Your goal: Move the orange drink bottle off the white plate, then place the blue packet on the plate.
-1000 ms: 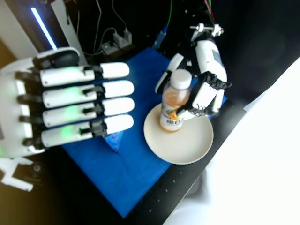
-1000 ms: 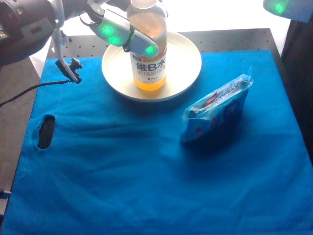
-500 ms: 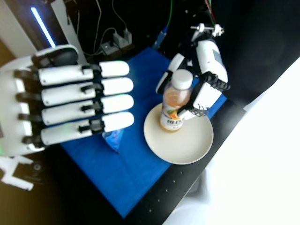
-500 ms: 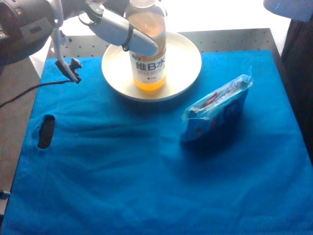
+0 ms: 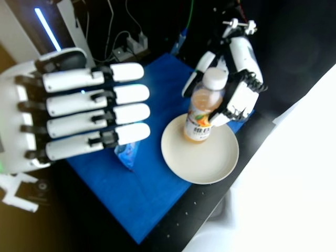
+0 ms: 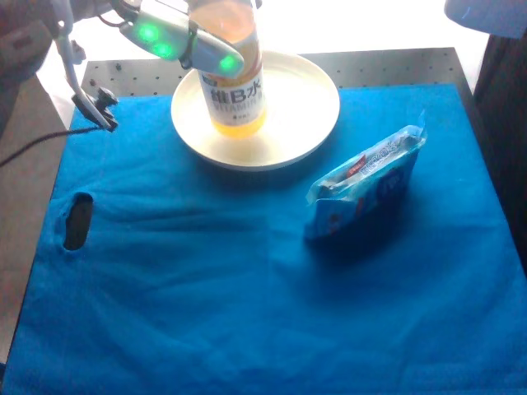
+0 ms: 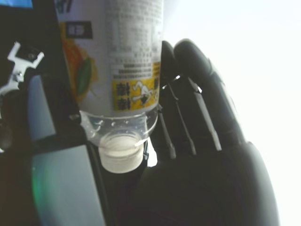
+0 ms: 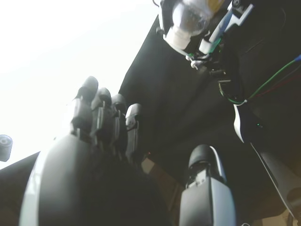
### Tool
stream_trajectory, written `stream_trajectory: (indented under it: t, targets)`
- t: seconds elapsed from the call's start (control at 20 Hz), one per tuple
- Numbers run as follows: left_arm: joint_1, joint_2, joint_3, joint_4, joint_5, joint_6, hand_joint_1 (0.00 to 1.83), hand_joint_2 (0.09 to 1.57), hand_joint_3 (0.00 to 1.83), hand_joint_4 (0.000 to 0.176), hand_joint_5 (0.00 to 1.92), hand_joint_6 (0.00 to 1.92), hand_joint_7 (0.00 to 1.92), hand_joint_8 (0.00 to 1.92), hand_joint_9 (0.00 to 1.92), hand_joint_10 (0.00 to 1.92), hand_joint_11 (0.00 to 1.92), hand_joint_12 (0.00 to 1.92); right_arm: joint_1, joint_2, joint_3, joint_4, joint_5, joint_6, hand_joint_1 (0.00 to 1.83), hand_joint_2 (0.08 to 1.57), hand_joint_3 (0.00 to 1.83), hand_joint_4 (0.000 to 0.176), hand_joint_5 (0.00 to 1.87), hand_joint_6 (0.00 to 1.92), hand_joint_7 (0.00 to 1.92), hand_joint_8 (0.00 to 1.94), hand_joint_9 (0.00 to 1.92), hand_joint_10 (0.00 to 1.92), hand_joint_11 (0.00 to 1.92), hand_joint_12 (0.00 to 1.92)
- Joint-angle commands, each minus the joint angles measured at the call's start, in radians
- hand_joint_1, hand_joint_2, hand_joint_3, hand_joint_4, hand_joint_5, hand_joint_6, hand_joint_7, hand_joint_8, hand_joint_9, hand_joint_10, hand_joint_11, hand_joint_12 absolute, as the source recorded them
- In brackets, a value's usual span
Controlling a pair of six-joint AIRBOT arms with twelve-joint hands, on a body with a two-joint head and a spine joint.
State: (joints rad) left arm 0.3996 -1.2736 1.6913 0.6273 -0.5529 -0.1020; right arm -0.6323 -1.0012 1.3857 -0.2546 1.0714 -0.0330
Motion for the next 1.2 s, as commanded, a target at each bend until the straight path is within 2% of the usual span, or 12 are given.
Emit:
stream_trajectory:
  t: [0.0,0.15,0.25,0.3,0.35,0.4,0.5,0.75,0.8,1.0,1.05,1.15]
  targets:
    - [-0.03,0.013,-0.012,-0.054,-0.138,-0.031,1.26,1.08,0.0,0.0,1.14,0.54,1.01,1.1,0.83,1.04,0.47,1.75,0.017,0.001,0.0,0.05,0.113,0.008,0.44,1.04,0.0,0.028,0.35,0.0,0.26,0.0,0.21,0.0,0.0,0.56]
    - [-0.033,0.051,-0.05,-0.036,-0.178,-0.06,1.26,1.11,0.0,0.0,1.18,0.44,0.87,1.33,0.62,1.18,0.34,1.76,0.017,0.001,0.0,0.051,0.113,0.008,0.48,1.03,0.0,0.016,0.35,0.0,0.27,0.0,0.23,0.01,0.0,0.68]
    - [-0.033,0.07,-0.071,-0.024,-0.203,-0.079,1.26,1.11,0.0,0.0,1.16,0.48,0.89,1.31,0.68,1.09,0.44,1.61,0.017,0.001,0.0,0.054,0.113,0.008,0.47,1.03,0.0,0.041,0.37,0.0,0.25,0.0,0.19,0.01,0.0,0.55]
    - [-0.033,0.079,-0.078,-0.018,-0.217,-0.091,1.26,1.12,0.0,0.0,1.09,0.58,0.9,1.32,0.71,1.09,0.49,1.6,0.017,0.001,0.0,0.054,0.113,0.008,0.49,1.03,0.0,0.019,0.35,0.0,0.24,0.0,0.18,0.0,0.0,0.47]
    - [-0.033,0.09,-0.089,-0.013,-0.228,-0.096,1.24,1.1,0.0,0.0,1.11,0.65,0.94,1.18,0.84,0.86,0.64,1.45,0.017,0.0,0.0,0.054,0.113,0.008,0.5,1.03,0.0,0.028,0.36,0.0,0.24,0.0,0.19,0.0,0.0,0.46]
    - [-0.033,0.106,-0.106,-0.007,-0.24,-0.099,1.35,1.08,0.0,0.0,1.12,0.73,1.02,0.88,0.93,1.08,0.75,1.28,0.017,-0.001,0.0,0.054,0.113,0.008,0.48,1.03,0.0,0.034,0.36,0.0,0.25,0.0,0.2,0.01,0.0,0.51]
    - [-0.033,0.138,-0.139,0.006,-0.263,-0.107,1.38,1.08,0.0,0.0,1.0,0.93,1.03,0.74,1.01,1.09,0.85,1.12,0.017,-0.002,0.0,0.054,0.112,0.008,0.47,1.01,0.0,0.01,0.33,0.0,0.25,0.0,0.24,0.01,0.0,0.71]
    - [-0.035,0.218,-0.217,0.076,-0.301,-0.134,1.38,1.08,0.0,0.0,1.06,0.74,1.0,0.83,1.0,1.17,0.86,1.26,0.017,-0.006,0.0,0.054,0.112,0.008,0.46,1.02,0.0,0.001,0.32,0.0,0.24,0.0,0.22,0.0,0.0,0.65]
    - [-0.035,0.236,-0.232,0.102,-0.313,-0.158,1.26,1.09,0.0,0.0,1.12,0.75,0.95,1.0,0.88,0.91,0.72,1.39,0.017,-0.006,0.0,0.054,0.112,0.008,0.49,1.03,0.0,0.0,0.33,0.0,0.24,0.0,0.22,0.0,0.0,0.68]
    - [-0.051,0.292,-0.286,0.207,-0.312,-0.213,1.23,1.12,0.0,0.0,1.07,0.87,0.85,1.15,0.84,0.74,0.68,1.5,0.017,-0.008,0.0,0.054,0.112,0.008,0.47,1.03,0.0,0.007,0.33,0.0,0.23,0.0,0.19,0.0,0.0,0.56]
    - [-0.058,0.302,-0.298,0.231,-0.308,-0.219,1.34,1.12,0.0,0.0,1.06,0.82,0.86,1.07,0.88,1.18,0.73,1.46,0.017,-0.009,0.0,0.054,0.112,0.008,0.45,1.03,0.0,0.007,0.33,0.0,0.24,0.0,0.2,0.01,0.0,0.55]
    - [-0.073,0.322,-0.323,0.286,-0.307,-0.245,1.37,1.08,0.0,0.0,1.11,0.71,0.96,0.92,1.0,1.11,0.84,1.2,0.017,-0.01,0.0,0.054,0.112,0.008,0.46,1.03,0.0,0.007,0.34,0.0,0.22,0.0,0.17,0.0,0.0,0.51]
